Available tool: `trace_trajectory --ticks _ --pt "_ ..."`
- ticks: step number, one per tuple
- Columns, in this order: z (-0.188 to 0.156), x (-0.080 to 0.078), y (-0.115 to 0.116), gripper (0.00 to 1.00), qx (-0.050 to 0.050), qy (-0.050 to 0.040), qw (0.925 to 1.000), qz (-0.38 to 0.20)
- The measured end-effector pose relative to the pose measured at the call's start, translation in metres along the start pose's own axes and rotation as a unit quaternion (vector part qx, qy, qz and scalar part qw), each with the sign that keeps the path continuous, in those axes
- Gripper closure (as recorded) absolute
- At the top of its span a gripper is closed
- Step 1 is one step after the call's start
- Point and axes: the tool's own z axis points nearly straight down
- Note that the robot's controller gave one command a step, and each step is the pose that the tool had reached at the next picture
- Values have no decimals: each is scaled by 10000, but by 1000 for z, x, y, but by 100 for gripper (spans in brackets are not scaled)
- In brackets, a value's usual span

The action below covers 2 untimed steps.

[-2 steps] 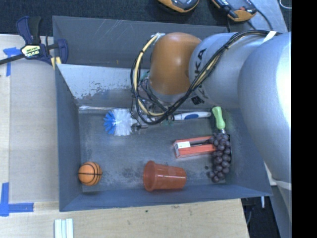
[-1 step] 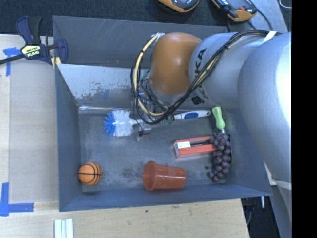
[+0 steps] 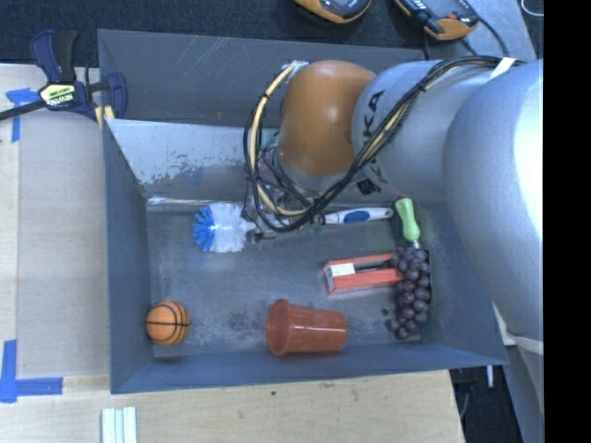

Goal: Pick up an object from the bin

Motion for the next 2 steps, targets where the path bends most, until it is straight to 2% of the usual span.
trace_trajectory --ticks 2 --pt "0 0 0 100 -1 1 10000 1"
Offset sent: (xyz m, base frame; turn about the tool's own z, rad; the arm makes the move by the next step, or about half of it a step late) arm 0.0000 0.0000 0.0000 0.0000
